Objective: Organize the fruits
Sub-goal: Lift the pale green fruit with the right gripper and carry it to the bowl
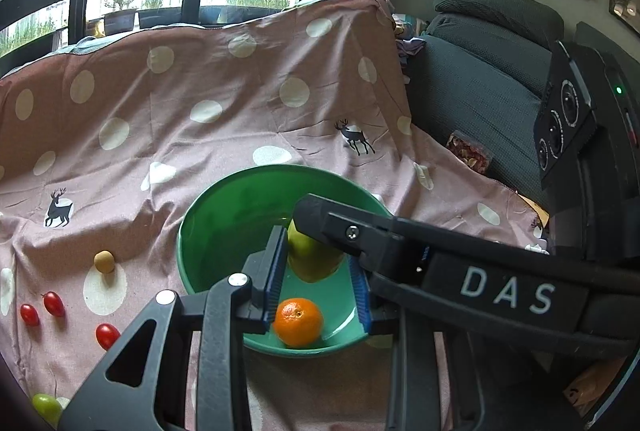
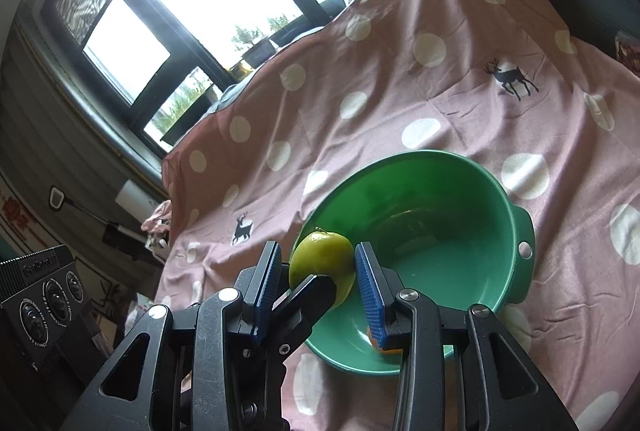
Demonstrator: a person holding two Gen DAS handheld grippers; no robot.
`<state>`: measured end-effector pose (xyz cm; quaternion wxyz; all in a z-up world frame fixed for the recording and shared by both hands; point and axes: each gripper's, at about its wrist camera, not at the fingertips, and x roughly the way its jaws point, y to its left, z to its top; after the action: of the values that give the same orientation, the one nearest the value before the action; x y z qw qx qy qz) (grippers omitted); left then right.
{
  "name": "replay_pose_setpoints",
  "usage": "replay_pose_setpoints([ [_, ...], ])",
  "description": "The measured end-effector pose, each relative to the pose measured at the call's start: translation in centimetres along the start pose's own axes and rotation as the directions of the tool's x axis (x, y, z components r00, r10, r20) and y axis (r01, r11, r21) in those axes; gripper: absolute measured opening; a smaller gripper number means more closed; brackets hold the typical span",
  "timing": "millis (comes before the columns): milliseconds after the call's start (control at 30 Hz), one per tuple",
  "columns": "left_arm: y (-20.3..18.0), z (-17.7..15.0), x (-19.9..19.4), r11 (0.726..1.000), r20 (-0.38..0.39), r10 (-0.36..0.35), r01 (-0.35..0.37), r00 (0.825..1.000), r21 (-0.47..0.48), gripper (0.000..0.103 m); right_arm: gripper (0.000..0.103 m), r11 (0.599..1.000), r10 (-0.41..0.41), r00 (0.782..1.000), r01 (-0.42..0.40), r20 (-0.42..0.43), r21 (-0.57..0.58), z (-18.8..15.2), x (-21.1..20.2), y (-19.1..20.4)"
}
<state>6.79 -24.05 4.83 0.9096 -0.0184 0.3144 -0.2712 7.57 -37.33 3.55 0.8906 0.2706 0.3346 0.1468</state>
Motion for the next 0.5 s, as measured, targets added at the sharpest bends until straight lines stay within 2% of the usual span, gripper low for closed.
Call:
replay_pose_setpoints([
  [500, 0.3, -0.7, 3.5, 0.998, -0.085, -0.056, 0.052, 0.995, -0.048, 0.029, 0.041, 0.997, -0.064, 0.996, 0.066, -0.061, 0.043, -0.1, 1.5, -2.4],
])
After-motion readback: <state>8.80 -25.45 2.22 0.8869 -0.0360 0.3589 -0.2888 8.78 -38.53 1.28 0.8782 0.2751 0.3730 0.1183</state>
